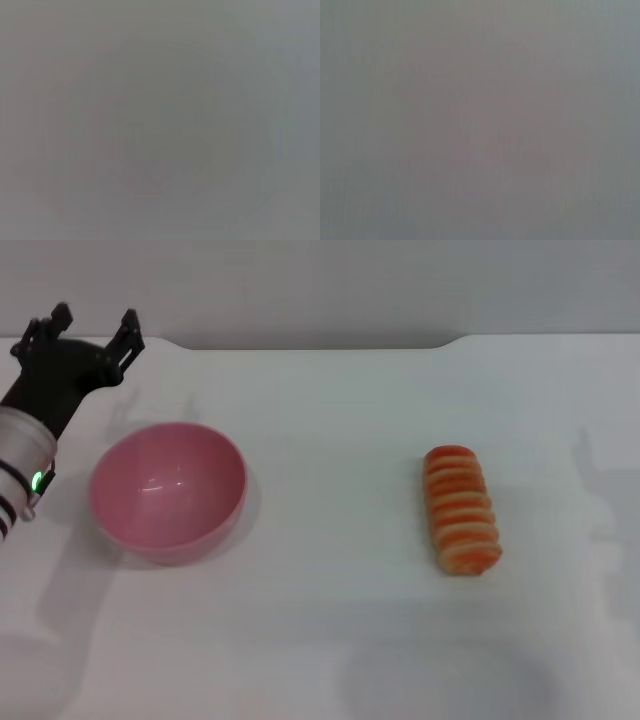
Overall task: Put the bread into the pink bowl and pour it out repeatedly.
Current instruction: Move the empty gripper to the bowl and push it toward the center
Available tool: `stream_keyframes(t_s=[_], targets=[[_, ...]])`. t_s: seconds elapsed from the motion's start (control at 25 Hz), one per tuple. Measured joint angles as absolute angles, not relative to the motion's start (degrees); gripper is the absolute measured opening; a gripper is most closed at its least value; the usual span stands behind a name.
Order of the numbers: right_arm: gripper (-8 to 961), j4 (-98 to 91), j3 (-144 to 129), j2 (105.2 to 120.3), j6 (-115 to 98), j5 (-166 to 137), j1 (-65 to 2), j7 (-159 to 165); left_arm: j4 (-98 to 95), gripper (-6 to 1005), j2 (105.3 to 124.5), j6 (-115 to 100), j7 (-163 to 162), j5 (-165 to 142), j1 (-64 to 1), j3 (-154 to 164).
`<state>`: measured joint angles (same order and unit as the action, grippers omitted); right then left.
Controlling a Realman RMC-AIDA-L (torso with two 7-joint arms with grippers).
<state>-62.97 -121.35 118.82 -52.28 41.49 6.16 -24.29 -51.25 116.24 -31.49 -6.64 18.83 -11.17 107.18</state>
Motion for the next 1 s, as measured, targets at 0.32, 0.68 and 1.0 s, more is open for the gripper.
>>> stream_keyframes(t_s=[0.32,0.68,1.0], targets=[[823,-62.85,-121.35,118.83,-52.16,41.49,5.82,-24.28,-82.64,808,116.8,23.66,-4.17,13.86,-10.75,98.57],[822,-62.35,-121.28,118.75,-52.12,41.48,5.57,-24.26,-90.61,807,117.87,44.98,-0.42,14.06,-11.18,96.51],[822,-61.72,-121.26,118.67,-52.08,41.49,4.97,-24.26,-92.84,806,117.81,48.89,-0.36,13.88,-9.4,96.25]])
